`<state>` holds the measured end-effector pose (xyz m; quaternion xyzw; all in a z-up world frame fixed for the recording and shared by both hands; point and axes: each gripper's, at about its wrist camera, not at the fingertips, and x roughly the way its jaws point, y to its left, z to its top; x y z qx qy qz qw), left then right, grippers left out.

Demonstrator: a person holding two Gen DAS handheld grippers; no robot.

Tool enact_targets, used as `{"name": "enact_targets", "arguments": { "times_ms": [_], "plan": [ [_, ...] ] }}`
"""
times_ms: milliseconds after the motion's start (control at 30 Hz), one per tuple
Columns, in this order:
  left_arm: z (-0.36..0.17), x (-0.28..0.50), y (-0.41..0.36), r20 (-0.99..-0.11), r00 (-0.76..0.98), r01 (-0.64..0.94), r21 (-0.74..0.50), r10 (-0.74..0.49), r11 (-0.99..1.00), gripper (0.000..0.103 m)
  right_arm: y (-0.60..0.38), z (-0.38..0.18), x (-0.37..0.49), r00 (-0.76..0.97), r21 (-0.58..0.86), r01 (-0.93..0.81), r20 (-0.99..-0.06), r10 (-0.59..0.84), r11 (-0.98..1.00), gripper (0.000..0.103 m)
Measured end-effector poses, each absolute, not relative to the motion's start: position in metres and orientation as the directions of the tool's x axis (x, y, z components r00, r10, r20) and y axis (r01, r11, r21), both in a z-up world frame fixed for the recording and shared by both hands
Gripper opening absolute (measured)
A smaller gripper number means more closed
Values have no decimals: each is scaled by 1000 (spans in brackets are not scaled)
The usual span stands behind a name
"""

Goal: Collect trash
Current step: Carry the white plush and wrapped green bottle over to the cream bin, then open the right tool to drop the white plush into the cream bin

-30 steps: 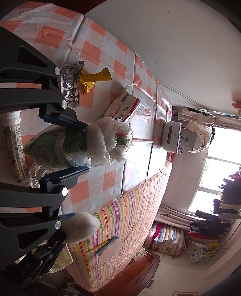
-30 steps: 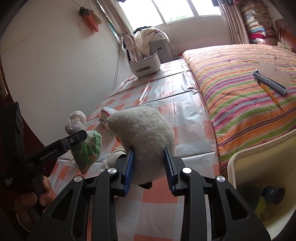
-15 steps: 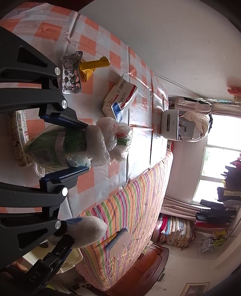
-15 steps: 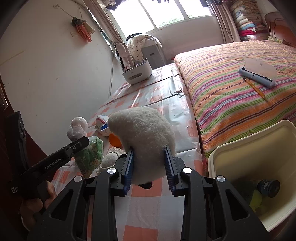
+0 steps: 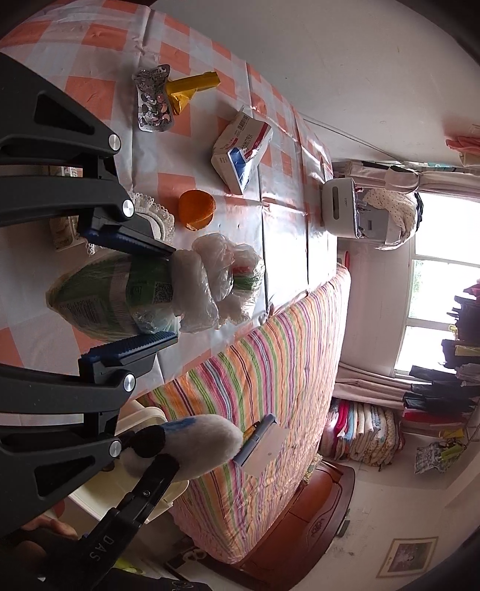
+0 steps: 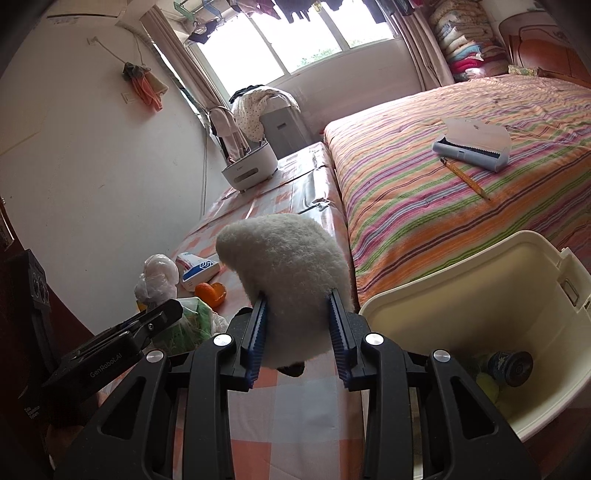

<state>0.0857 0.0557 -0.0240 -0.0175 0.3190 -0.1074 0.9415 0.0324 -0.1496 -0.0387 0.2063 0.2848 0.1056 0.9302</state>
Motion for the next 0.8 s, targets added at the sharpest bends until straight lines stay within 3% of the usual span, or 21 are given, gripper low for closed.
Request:
{"name": "enact_targets", "arguments": {
  "times_ms": [800],
  "plan": [
    [-20,68,-29,-610,724,343,-86,-321,935,40,-220,-46,-5,874,401,160,-483,60,902,33]
  ]
}}
